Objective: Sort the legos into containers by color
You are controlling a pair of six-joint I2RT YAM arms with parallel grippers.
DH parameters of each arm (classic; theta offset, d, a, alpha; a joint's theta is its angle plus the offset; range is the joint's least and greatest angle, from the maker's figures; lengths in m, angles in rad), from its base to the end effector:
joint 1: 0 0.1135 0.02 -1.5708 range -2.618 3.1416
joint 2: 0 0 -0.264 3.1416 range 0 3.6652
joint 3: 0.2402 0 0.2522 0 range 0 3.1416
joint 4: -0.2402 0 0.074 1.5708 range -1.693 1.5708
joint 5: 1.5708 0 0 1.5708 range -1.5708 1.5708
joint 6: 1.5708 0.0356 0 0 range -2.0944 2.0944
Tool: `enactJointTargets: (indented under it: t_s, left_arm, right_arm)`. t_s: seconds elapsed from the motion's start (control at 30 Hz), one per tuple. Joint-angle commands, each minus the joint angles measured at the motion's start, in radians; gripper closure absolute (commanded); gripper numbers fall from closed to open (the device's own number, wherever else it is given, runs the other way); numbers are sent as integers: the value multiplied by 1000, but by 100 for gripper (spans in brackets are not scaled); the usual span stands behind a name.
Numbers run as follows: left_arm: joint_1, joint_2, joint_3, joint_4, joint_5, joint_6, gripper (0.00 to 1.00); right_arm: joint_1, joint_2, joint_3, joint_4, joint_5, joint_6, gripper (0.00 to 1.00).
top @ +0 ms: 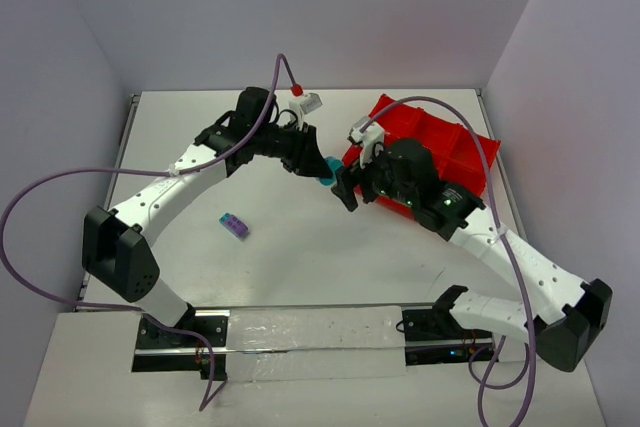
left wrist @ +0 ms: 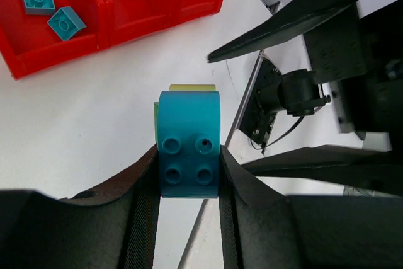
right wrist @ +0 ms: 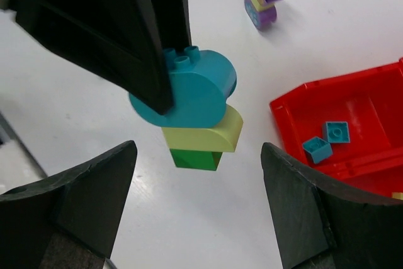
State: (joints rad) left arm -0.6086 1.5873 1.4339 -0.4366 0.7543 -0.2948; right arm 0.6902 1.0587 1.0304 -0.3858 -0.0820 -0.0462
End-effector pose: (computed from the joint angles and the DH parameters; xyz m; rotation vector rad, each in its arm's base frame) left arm 0.2803 -0.2251 0.3437 0.8145 2.1294 -1.3147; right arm 0.1812 0.1534 0.3526 -0.7764 1.8624 0.4952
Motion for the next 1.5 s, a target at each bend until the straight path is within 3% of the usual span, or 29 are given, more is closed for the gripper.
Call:
enactJointTargets:
  t_s: [0.0, 0.13, 0.27, 0.33, 0.43, 0.53, 0.67, 0.83, 0.93, 1.1, 1.47]
  left_arm:
    - [12, -67, -3, 52, 21, 47, 100]
    - [49, -55, 34, 48, -74, -82, 100]
    - [70, -11, 71, 63, -164, -336, 100]
    - [72, 2, 82, 28, -275, -464, 100]
    - [72, -1, 57, 4, -447, -639, 100]
    - [72, -35, -18, 54, -488, -788, 100]
    - [70, -19, 19, -84, -628, -906, 100]
    - [70, 117, 262, -405, -722, -920, 100]
    - [70, 176, 349, -477, -694, -910, 100]
    - [69, 192, 307, -455, -649, -914, 100]
    - [70, 167, 315, -479, -677, -906, 100]
  right_arm:
    - [-92, -122, -12, 70, -165, 88, 13]
    - [-162, -200, -39, 73, -188, 173, 14]
    - [-161, -158, 6, 8, -113, 224, 14]
    - [-158, -141, 14, -14, -79, 238, 14]
    - [-148, -131, 12, -7, -5, 261, 15]
    - [-126, -113, 14, -7, 48, 262, 15]
    - [-62, -62, 45, -34, 140, 236, 15]
    - [44, -7, 54, 3, 238, 156, 15]
    - [116, 43, 71, 30, 299, 86, 15]
    - [225, 132, 94, 97, 418, -49, 14]
    - [232, 189, 57, 312, 468, -83, 15]
